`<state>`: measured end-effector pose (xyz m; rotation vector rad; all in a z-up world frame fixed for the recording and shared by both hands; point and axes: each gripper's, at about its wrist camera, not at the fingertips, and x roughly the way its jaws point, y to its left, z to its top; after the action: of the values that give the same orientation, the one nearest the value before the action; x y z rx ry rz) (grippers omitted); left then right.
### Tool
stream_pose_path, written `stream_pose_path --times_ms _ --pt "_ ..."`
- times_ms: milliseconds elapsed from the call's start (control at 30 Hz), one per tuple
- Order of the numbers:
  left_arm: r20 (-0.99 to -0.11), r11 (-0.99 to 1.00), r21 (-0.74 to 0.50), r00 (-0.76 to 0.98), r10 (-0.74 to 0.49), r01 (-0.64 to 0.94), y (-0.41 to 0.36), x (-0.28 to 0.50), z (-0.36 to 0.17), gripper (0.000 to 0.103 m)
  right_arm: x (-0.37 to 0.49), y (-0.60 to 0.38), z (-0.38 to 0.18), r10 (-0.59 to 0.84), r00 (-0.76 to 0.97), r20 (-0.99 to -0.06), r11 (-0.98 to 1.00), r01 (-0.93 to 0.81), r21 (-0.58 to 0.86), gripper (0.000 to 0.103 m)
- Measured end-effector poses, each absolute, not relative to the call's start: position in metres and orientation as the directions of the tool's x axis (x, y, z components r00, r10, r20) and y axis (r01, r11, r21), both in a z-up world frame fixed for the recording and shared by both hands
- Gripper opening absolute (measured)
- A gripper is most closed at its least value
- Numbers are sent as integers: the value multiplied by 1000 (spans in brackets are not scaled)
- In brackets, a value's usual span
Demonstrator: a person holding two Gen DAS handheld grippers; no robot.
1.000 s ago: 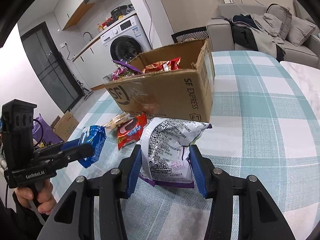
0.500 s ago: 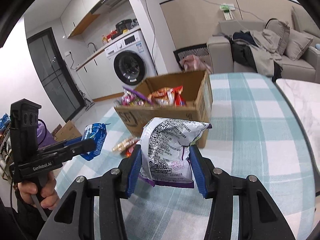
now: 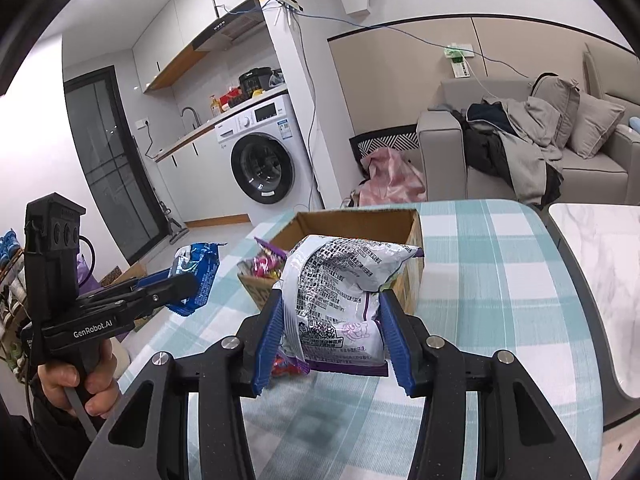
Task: Organize snacks
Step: 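Lift both packs over the box and open both grippers to drop them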
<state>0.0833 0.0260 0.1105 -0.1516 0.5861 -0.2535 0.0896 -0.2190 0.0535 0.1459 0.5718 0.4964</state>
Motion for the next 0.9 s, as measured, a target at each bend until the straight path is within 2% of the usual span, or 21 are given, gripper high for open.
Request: stream_pose_path --times_ms 500,900 --pt "-501 958 -188 817 -285 218 18 135 136 41 122 -206 65 478 739 -475 879 -399 262 48" --pt "-538 968 -181 806 -246 174 29 202 114 41 159 -196 49 453 737 -502 891 -374 257 48"
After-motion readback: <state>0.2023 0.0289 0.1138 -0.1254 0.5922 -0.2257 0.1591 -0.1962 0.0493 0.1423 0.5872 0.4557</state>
